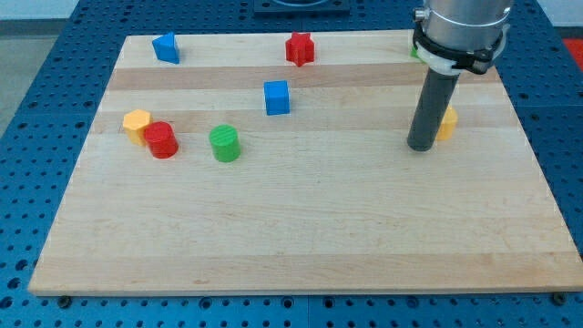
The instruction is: Move the yellow heart towards center right
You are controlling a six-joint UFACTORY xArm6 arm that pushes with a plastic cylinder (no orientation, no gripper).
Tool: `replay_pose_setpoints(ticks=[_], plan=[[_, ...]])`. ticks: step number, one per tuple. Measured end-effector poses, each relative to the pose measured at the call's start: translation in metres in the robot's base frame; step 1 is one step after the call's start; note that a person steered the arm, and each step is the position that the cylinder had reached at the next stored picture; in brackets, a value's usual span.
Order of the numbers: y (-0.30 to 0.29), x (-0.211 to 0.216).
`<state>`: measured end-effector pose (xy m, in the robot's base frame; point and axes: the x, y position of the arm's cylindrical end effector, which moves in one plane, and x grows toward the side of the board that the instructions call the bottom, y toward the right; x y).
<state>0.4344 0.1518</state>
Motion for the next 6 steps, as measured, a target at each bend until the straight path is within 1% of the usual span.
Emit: replay_pose_setpoints(ticks=[2,4,6], plan=[[0.000,-0.032],[0.013,-0.033],[0.006,-0.033]])
